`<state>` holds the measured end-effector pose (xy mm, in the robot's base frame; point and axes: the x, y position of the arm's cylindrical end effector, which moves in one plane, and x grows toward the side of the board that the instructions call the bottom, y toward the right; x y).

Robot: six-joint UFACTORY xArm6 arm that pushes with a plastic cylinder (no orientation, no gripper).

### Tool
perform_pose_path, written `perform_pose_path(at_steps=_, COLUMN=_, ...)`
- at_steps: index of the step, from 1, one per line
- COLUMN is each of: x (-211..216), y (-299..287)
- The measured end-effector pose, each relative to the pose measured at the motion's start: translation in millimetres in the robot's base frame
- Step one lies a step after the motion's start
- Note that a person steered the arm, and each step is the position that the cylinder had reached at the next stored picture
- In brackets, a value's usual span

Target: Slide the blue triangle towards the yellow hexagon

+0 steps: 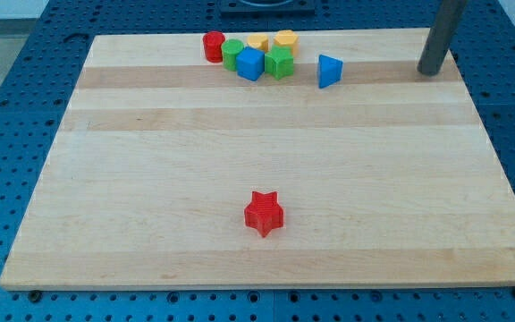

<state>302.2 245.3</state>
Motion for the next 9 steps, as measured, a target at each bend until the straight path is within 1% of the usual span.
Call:
perform_pose_path(at_steps=1, x=35, y=-14)
perform_pose_path(at_steps=2, x=48, y=-61)
perform_pose_path(at_steps=3, x=49, y=-105)
perform_pose_path(at_steps=5, x=34, y=-144)
perform_pose_path(at_steps=6, x=33, y=-147)
perform_pose_path(at_steps=7, x=20, y=-159)
perform_pose_path(at_steps=9, x=-9, y=-163)
